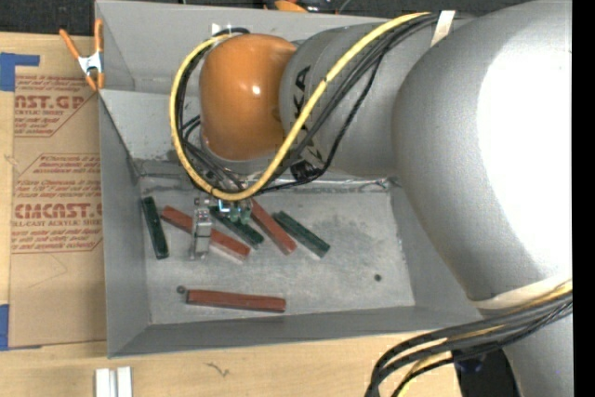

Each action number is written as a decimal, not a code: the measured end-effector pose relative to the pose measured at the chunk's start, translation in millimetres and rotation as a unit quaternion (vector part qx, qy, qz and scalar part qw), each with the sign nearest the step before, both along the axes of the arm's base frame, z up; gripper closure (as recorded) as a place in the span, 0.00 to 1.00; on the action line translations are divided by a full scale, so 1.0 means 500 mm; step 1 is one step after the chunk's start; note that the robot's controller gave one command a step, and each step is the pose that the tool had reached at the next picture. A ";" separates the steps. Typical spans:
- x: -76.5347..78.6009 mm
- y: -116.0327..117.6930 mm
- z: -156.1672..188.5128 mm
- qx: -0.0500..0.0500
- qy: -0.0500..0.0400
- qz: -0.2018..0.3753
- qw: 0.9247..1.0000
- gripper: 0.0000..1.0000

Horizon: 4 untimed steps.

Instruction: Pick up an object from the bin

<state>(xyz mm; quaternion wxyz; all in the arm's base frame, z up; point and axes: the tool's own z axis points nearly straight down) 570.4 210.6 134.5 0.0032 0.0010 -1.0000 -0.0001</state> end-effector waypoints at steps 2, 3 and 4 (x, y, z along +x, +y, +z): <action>0.014 -0.087 -0.134 0.000 -0.001 0.203 0.979 0.00; 0.016 -0.080 -0.125 0.002 -0.004 0.204 0.979 1.00; 0.020 -0.081 0.175 0.001 -0.009 0.241 0.970 1.00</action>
Offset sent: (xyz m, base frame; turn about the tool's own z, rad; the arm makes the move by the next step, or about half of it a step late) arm -0.0055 0.0155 0.0471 -0.2730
